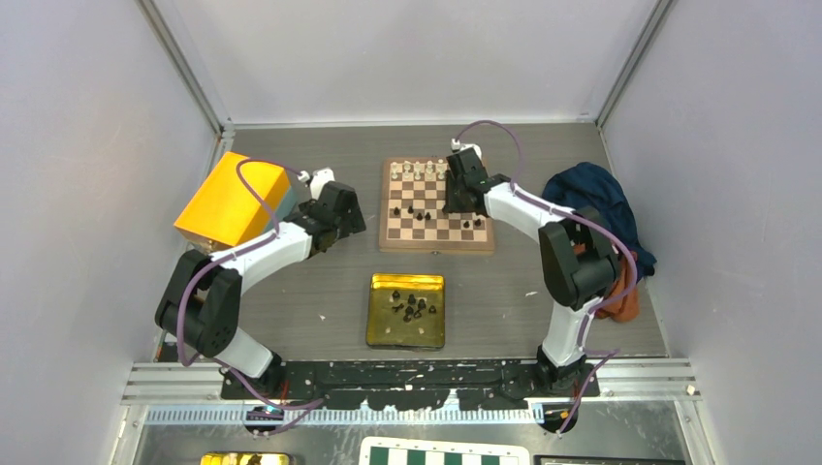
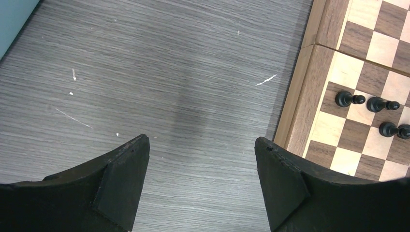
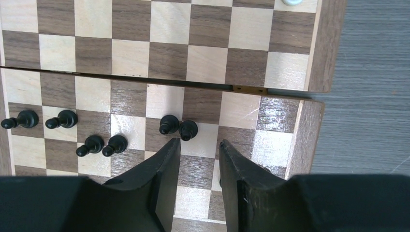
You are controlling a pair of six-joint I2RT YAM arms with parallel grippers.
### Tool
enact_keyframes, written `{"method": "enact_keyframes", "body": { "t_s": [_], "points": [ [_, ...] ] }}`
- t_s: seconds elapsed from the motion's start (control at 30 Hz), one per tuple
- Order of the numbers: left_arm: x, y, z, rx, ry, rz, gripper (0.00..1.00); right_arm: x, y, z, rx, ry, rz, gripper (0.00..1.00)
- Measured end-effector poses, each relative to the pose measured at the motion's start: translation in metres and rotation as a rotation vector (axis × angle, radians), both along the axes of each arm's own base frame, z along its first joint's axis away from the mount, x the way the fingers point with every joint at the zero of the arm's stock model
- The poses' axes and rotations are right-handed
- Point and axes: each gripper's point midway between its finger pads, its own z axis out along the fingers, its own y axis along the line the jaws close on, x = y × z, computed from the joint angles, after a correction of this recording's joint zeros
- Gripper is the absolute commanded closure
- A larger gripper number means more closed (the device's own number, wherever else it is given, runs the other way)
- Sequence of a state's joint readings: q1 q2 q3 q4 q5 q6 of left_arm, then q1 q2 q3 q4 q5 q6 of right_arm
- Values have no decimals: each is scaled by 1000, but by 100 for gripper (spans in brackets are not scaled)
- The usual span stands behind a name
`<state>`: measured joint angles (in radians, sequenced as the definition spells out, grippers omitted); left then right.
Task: Set up the chess pieces on the board
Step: Pick up the chess piece from the chessboard.
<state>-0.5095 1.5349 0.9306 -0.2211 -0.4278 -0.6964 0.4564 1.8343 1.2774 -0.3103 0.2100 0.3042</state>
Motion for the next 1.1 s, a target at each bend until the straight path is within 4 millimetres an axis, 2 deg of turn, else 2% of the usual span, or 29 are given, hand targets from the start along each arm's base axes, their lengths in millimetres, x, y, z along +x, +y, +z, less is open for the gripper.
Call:
{"method": "enact_keyframes", "body": {
  "t_s": [0.7,1.1],
  "points": [
    [0,1,0,5,-1,0,19,6,5,-10,-3,18,16,61],
    [0,2,0,10,-3,2,19,7,6,-16,-11,28,19,69]
  ]
}}
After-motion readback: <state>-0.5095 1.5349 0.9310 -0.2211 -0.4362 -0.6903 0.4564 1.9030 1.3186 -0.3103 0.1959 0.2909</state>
